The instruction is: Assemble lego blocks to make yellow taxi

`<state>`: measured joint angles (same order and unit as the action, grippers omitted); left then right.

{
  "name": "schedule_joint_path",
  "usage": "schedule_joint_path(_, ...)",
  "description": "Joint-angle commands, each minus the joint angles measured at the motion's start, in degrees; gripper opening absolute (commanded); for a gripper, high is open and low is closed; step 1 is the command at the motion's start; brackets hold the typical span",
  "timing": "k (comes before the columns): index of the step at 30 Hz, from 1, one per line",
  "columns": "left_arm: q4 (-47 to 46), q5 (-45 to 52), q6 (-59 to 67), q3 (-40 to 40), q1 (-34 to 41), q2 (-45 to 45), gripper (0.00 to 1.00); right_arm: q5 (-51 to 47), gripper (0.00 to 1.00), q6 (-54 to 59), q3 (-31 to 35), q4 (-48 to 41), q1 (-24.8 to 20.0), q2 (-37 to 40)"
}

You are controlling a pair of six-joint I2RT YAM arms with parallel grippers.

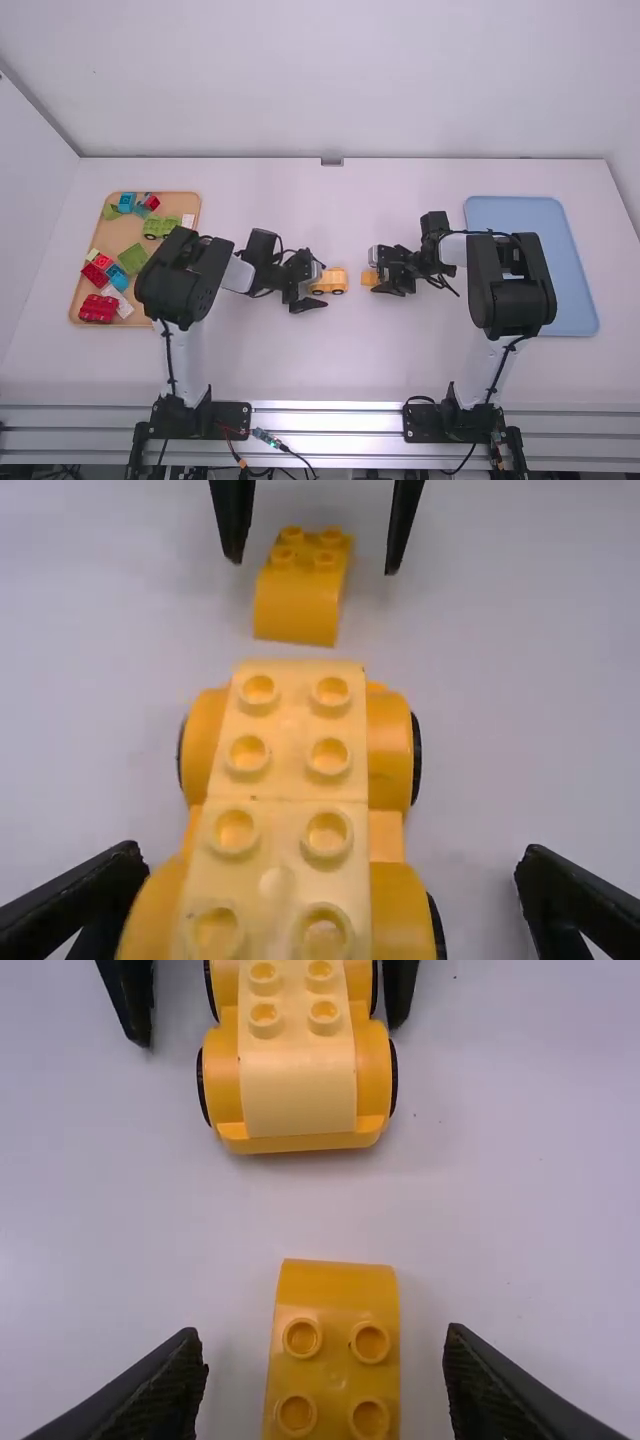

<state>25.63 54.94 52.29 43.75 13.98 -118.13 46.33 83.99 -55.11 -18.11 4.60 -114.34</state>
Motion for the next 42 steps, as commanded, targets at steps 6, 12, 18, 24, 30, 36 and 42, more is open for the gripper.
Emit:
schedule_joint_path(6,-3.8,4.5,0.0,5.8,-0.5,-3.1,1.0,0.6,0.62,-0.2,0.4,-0.6,0.2,-0.6)
schedule_joint_path(12,-5.1,3.9,0.0,6.2,-0.5,-3.1,0.89,0.3,0.59,-0.2,0.5,-0.7,0.2,-0.6)
schedule_joint_path(18,-1.4,4.0,-0.5,3.7,-0.5,-3.1,0.82,0.1,0.59,-0.2,0.4,-0.5,0.2,-0.6)
schedule_joint_path(24,4.6,-0.4,-5.6,0.2,-0.5,-2.4,0.88,0.0,0.59,-2.0,0.4,0.5,0.2,-0.6)
schedule_joint_path(30,14.1,-0.2,-7.6,-4.3,-0.5,-1.9,0.86,-0.1,0.59,-4.1,0.4,1.8,0.2,-0.6)
schedule_joint_path(36,23.2,-0.4,-9.7,-8.3,-0.5,-1.8,0.73,-0.1,0.59,-4.1,0.5,1.6,-0.4,-0.6)
schedule_joint_path(42,26.3,-0.4,-12.2,-9.6,-0.5,-1.8,0.66,-0.1,0.6,-4.0,0.5,1.2,-1.2,-0.6)
